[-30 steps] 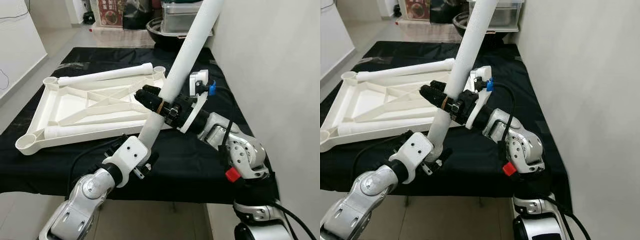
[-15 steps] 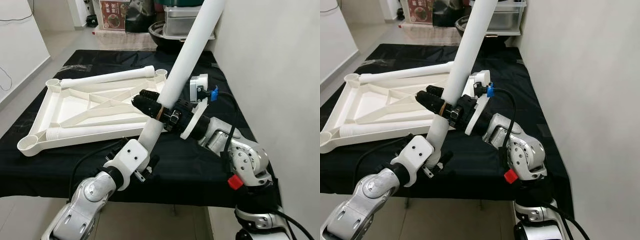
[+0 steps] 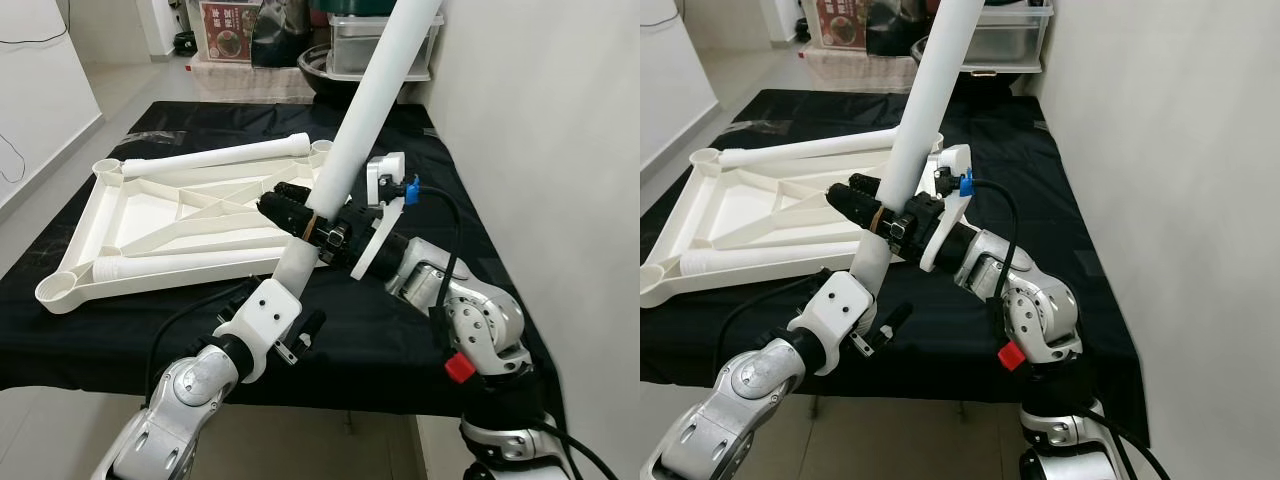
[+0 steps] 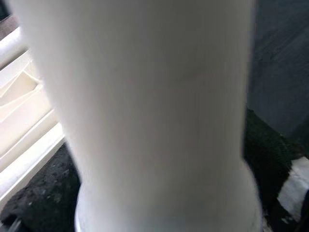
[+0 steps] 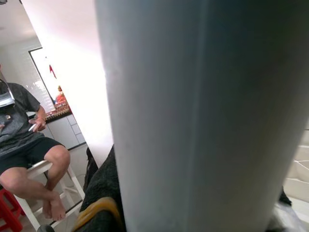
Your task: Building children table
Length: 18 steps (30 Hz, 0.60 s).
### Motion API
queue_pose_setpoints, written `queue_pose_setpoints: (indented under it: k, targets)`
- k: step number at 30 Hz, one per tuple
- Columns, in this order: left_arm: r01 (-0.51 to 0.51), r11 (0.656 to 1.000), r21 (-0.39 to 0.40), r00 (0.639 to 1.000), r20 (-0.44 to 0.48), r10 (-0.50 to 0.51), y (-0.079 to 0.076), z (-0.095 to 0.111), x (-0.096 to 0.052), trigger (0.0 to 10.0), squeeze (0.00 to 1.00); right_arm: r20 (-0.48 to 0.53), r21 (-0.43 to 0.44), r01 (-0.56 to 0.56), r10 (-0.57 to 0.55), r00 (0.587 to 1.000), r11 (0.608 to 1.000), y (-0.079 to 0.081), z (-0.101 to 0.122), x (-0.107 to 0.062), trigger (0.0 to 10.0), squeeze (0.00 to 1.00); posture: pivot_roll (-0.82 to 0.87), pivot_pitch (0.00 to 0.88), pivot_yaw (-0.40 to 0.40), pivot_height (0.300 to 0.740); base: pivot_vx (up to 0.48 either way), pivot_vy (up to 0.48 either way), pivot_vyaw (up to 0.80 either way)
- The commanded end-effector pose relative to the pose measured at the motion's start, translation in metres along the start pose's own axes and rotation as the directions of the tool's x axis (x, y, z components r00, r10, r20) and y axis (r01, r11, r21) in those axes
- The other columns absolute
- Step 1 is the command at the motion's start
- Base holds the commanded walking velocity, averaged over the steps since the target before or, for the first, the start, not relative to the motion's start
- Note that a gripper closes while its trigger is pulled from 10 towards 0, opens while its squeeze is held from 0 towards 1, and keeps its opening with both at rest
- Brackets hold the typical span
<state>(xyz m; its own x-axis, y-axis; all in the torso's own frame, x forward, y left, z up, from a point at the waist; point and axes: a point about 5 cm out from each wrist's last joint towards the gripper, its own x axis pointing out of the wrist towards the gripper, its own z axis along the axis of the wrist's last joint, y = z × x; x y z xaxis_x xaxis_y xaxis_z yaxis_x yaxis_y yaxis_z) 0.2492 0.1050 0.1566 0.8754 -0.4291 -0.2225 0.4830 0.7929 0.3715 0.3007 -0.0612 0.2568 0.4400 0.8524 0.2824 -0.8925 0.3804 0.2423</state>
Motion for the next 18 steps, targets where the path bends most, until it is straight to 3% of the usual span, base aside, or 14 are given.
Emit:
queue_pose_setpoints:
  k: [1, 5, 6, 18]
  targets:
    - [-0.032, 0.999, -0.001, 0.999, -0.011, 0.032, 0.0045, -0.0039, 0.0007, 10.0, 0.00, 0.022, -0.002, -0.030, 0.030, 0.999, 1.000, 0.0051, 0.0034, 0.0029, 10.0, 0.00, 0.08, 0.046, -0.019, 0.740, 0.000, 0.000, 0.00]
    - [-0.055, 0.998, -0.008, 0.998, -0.006, 0.055, 0.0080, -0.0037, 0.0007, 10.0, 0.00, 0.020, 0.003, -0.034, 0.034, 0.999, 0.999, 0.0062, 0.0021, 0.0019, 10.0, 0.00, 0.08, 0.045, -0.017, 0.740, 0.000, 0.000, 0.00]
    - [-0.062, 0.998, -0.019, 0.998, 0.001, 0.062, 0.0094, -0.0035, 0.0008, 0.0, 0.00, 0.020, 0.005, -0.036, 0.035, 0.999, 0.999, 0.0070, 0.0016, 0.0016, 10.0, 0.00, 0.08, 0.045, -0.016, 0.740, 0.000, 0.000, 0.00]
    - [-0.090, 0.996, -0.013, 0.996, 0.026, 0.091, 0.0137, -0.0011, 0.0014, 0.0, 0.00, 0.019, 0.006, -0.047, 0.047, 0.999, 0.999, 0.0097, 0.0010, 0.0011, 10.0, 0.00, 0.07, 0.042, -0.015, 0.740, 0.000, 0.000, 0.00]
